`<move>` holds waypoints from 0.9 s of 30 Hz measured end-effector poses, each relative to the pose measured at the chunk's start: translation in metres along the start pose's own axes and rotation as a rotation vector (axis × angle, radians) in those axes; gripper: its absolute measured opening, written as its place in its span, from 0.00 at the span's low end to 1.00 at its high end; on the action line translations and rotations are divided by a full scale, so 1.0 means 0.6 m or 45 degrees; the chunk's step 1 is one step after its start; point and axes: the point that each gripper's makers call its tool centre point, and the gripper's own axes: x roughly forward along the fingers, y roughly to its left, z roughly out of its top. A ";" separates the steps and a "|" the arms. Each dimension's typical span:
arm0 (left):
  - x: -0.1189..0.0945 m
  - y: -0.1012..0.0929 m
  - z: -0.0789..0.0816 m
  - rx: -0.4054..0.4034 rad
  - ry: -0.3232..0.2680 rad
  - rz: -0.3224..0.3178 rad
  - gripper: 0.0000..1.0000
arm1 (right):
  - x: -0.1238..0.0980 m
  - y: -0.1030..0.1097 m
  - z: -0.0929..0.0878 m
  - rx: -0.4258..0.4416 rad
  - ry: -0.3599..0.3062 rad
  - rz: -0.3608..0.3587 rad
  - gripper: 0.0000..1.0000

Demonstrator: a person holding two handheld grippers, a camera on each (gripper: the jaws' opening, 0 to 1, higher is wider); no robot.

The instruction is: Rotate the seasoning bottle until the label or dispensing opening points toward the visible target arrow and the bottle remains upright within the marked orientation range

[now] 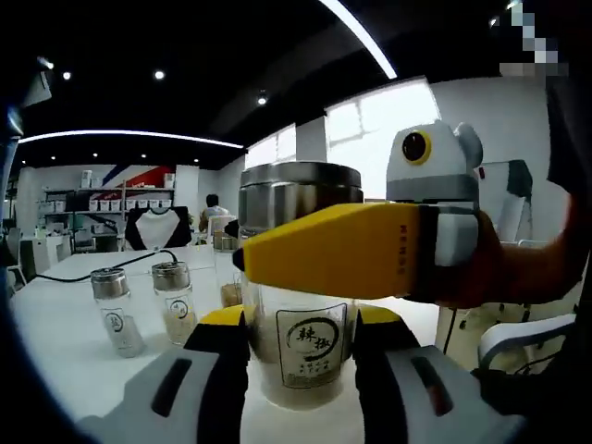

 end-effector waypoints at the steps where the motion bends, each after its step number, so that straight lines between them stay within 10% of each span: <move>1: 0.000 -0.003 0.001 -0.002 -0.007 -0.020 0.45 | -0.002 0.004 0.002 -0.007 -0.004 0.023 0.42; 9: -0.002 -0.015 0.006 -0.013 -0.014 -0.071 0.45 | -0.006 0.010 0.009 0.053 -0.018 0.084 0.42; 14: -0.004 0.012 0.015 0.160 0.021 0.153 0.45 | -0.003 -0.012 0.022 0.178 -0.106 -0.049 0.44; 27: -0.005 0.032 0.000 0.217 0.076 0.339 0.45 | 0.005 -0.027 0.001 0.203 -0.039 -0.289 0.44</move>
